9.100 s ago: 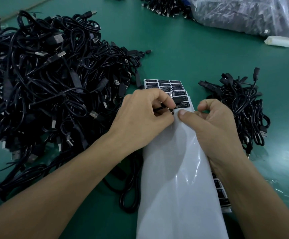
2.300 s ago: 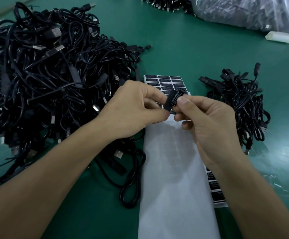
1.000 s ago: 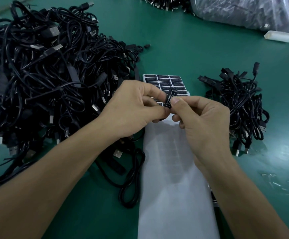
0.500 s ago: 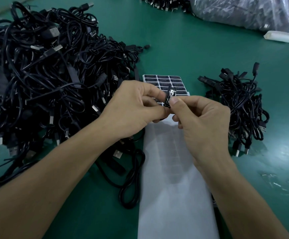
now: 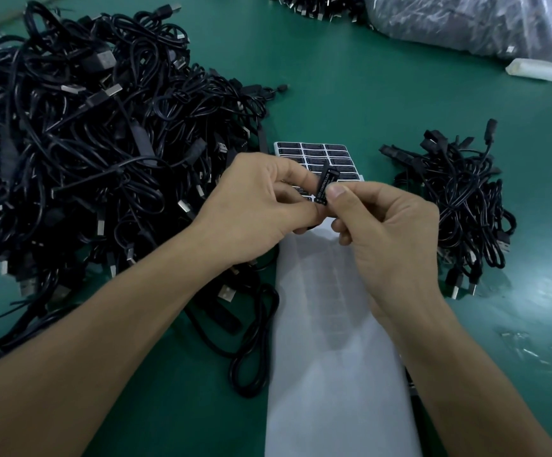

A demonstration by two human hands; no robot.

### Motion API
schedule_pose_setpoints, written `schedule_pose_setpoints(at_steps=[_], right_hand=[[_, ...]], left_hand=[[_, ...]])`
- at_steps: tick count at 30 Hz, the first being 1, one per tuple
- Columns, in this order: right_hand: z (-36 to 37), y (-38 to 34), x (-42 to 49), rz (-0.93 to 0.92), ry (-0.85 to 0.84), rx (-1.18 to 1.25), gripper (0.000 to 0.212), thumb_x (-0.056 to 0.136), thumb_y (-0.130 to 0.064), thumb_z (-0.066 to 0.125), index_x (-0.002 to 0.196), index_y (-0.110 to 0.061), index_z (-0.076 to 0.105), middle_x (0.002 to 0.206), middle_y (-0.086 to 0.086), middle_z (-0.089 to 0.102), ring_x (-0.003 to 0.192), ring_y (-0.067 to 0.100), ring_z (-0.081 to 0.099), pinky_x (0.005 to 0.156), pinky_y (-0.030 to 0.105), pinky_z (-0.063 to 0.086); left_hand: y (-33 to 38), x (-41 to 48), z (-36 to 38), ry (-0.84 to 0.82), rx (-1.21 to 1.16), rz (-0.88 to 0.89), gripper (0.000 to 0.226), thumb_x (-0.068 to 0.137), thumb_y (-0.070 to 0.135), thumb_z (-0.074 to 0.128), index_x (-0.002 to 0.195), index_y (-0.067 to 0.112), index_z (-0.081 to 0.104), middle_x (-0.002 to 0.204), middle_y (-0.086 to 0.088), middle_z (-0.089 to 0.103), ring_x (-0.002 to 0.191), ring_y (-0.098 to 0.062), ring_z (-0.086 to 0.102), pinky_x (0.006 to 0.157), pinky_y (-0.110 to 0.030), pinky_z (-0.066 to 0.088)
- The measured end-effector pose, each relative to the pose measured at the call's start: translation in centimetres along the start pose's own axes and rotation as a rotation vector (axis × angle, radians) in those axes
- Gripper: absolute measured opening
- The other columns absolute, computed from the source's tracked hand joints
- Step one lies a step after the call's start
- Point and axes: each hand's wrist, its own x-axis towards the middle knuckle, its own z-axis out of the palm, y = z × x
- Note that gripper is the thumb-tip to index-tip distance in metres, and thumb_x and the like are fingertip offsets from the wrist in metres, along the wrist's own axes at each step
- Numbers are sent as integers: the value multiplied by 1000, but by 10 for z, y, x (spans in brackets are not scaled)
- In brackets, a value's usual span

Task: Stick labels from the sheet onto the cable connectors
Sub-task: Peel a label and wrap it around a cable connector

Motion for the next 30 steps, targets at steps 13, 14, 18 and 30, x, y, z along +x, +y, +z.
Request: schedule_pose_setpoints(at_steps=[13, 14, 18, 30], right_hand=[[0, 1, -1, -29, 35, -61, 16, 89, -20, 74, 75, -28, 75, 62, -6, 70, 57, 6, 61, 58, 21, 49], [0, 0, -2, -29, 40, -63, 16, 89, -20, 74, 75, -28, 75, 63, -6, 71, 57, 6, 62, 58, 22, 50], [2, -1, -3, -27, 64, -72, 16, 89, -21, 74, 75, -28, 74, 64, -7, 71, 58, 7, 63, 59, 23, 50], [5, -6, -5, -57, 78, -97, 20, 89, -16, 72, 74, -29, 73, 62, -15, 70, 56, 0, 64, 61, 17, 50]], left_hand=[[-1, 0, 1, -3, -11, 0, 17, 81, 10, 80, 83, 26, 74, 66, -3, 74, 59, -8, 66, 67, -24, 53], [-1, 0, 1, -3, -13, 2, 18, 81, 10, 80, 83, 26, 73, 66, -3, 74, 60, -9, 66, 69, -27, 53], [1, -1, 1, -2, -25, 0, 16, 82, 10, 80, 82, 25, 73, 67, -5, 75, 61, -12, 65, 73, -36, 55], [0, 1, 2, -15, -54, 28, 13, 87, 5, 72, 79, 15, 74, 66, -11, 73, 58, -11, 63, 65, -22, 55]])
